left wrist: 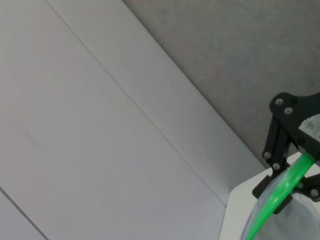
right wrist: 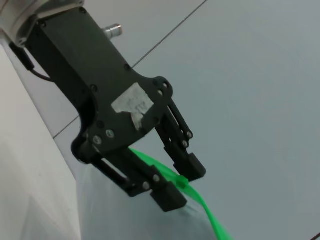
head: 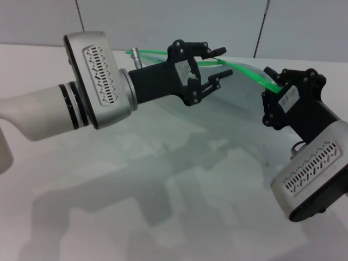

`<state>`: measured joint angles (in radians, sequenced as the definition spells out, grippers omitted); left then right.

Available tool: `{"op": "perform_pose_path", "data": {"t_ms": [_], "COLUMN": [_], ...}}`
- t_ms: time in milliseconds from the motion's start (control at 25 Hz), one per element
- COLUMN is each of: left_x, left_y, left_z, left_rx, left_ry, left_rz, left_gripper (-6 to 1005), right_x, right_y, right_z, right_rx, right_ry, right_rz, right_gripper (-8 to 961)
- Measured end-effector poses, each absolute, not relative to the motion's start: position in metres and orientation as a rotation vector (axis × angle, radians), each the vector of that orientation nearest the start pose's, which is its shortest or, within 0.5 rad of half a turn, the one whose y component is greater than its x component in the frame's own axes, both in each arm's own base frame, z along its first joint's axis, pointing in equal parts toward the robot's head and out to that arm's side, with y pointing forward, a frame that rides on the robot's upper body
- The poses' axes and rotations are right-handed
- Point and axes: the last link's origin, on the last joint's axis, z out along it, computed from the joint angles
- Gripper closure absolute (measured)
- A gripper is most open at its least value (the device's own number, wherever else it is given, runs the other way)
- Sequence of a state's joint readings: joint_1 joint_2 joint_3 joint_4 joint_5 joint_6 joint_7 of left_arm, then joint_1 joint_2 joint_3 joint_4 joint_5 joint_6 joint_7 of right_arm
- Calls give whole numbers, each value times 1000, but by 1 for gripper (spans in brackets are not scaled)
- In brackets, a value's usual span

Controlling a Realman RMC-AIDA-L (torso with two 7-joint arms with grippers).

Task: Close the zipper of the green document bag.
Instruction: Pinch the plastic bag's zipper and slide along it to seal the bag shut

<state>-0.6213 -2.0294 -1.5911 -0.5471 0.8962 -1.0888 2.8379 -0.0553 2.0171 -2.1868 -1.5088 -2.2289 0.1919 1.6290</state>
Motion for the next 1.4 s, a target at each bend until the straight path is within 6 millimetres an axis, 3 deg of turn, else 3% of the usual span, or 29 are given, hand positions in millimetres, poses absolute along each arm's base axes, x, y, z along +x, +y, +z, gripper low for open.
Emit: {"op": "perform_pose_path", "data": {"t_ms": [120, 680, 920, 1400], "left_x": [-169, -168, -167, -170], "left_y": [385, 387, 388, 389], "left_z": [-45, -45, -45, -48], "left_rx": [-2308, -2309, -2306, -2319], "left_ry": [583, 589, 585, 561], "left_rz": [-650, -641, -643, -632], "left_gripper": [621, 713, 815, 906], "right_x": [170, 167, 167, 169], "right_y": [290, 290, 290, 290], "right_z": [-39, -39, -39, -40], "right_rx": [-1938, -1936, -1936, -1941], "right_ry": [-294, -299, -300, -300], "right_rz": [85, 95, 95, 88], "right_gripper": [905, 905, 905, 905]}}
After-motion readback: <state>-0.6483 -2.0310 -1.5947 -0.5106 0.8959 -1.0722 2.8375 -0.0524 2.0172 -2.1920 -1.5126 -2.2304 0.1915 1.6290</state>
